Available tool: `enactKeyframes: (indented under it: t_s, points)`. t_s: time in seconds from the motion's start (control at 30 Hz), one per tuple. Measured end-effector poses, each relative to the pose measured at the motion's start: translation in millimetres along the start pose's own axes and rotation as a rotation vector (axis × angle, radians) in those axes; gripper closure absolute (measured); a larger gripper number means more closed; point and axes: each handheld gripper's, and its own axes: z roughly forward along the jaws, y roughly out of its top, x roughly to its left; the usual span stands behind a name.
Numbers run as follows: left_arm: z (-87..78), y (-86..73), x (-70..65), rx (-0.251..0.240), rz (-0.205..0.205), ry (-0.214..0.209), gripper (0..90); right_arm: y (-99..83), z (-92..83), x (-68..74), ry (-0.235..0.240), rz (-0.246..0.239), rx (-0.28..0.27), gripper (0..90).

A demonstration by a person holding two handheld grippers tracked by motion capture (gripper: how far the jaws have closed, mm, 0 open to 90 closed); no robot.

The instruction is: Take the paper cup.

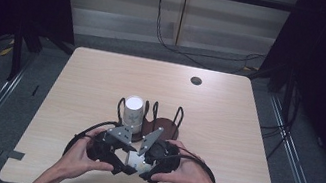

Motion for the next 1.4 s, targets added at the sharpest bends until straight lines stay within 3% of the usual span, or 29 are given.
enactKeyframes:
  t_s: [0.33,0.5,1.0,1.27,1.4]
  points:
    - [-3.2,1.1,-1.0,-0.021,0.0,-0.002,36.8,-7.2,-1.3,-5.0,0.025,0.035,-0.077,22.7]
    - [-5.4,-0.3,-0.9,-0.029,-0.004,0.002,36.9,-10.9,-2.8,-6.6,0.008,0.047,-0.097,16.7]
    - [-10.3,-8.3,0.9,-0.077,-0.01,0.009,36.7,-39.6,-16.9,-16.2,0.03,0.188,-0.252,14.1]
    - [-12.6,-11.5,2.0,-0.145,-0.001,0.025,36.6,-52.8,-25.7,-13.8,0.003,0.193,-0.358,14.0]
    - [-11.8,-11.9,2.0,-0.183,0.001,0.021,36.6,-57.7,-25.5,-13.0,-0.017,0.192,-0.37,14.0]
